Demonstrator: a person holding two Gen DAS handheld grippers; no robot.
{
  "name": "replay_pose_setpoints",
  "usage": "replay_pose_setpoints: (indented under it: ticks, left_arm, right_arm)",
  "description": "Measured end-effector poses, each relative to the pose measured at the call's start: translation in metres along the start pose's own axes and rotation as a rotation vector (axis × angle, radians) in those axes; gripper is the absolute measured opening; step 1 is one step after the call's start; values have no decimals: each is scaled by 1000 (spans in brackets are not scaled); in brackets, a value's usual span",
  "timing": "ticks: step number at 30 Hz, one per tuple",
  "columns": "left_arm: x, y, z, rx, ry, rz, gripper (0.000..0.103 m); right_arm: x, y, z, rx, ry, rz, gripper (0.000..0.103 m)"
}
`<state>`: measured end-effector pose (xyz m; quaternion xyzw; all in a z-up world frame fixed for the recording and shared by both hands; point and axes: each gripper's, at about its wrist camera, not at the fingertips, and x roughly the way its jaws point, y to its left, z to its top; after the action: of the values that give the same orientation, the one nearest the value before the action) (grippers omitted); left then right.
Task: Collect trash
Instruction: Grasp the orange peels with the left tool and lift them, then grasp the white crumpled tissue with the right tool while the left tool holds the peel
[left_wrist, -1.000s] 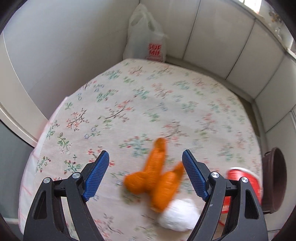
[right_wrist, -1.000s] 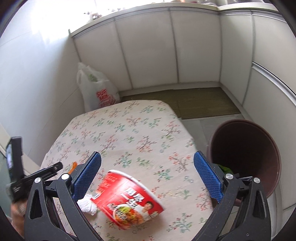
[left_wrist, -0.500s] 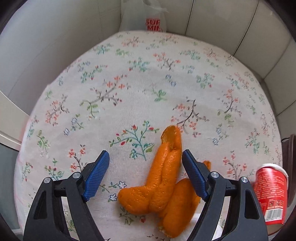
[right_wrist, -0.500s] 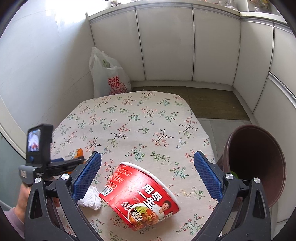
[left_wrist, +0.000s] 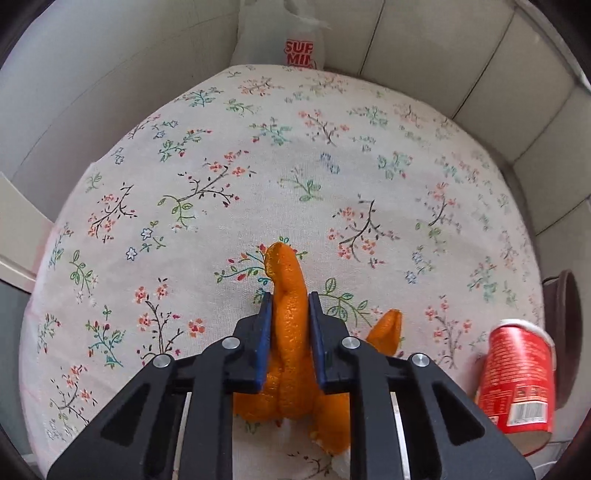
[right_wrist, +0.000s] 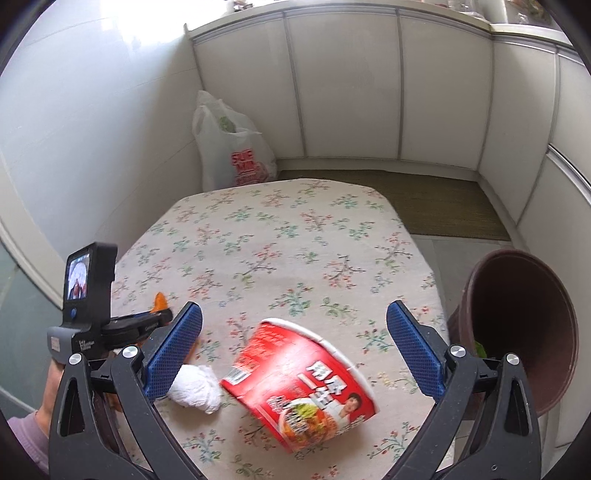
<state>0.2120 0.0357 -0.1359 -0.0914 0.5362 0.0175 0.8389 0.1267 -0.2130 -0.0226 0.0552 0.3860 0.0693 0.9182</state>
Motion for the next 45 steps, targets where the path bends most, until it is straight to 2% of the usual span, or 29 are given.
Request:
replay_pose_setpoints:
  ticks: [7,10,14,17,21,30,35,38,45]
  left_arm:
    - [-59,11,14,-62,-123,-127,15]
    - [-89,21,20,-84,-181,-176,15]
    - [-120,38,19,-118,-240,-218,15]
    - [-135,48,18,-127,-266,-228,15]
    - [-146,55,15,-115,-285,-222,15]
    - [-146,67,14,-142,-274,-238,16]
    - [-142,69,13,-147,-263,-236,16]
    - [-137,70,13,-160,-245,-241,16]
    - [-136,67,12,-152,-246,-230,16]
  right_arm:
    - [-4,39,-9,-105,33,109,96]
    - [1,71,-21,-238,49,106,96]
    - [25,111,-46,-411,127,67,95]
    - [45,122,-59,-429,217,73,93]
    - [64,129,-71,-438,285,96,88]
    - [101,143,-96,-461,409,104,65]
    - [103,137,-92,-425,387,122,36]
    - [100,132,-89,-408,369,124,30]
    - [74,134,-76,-414,278,150,29]
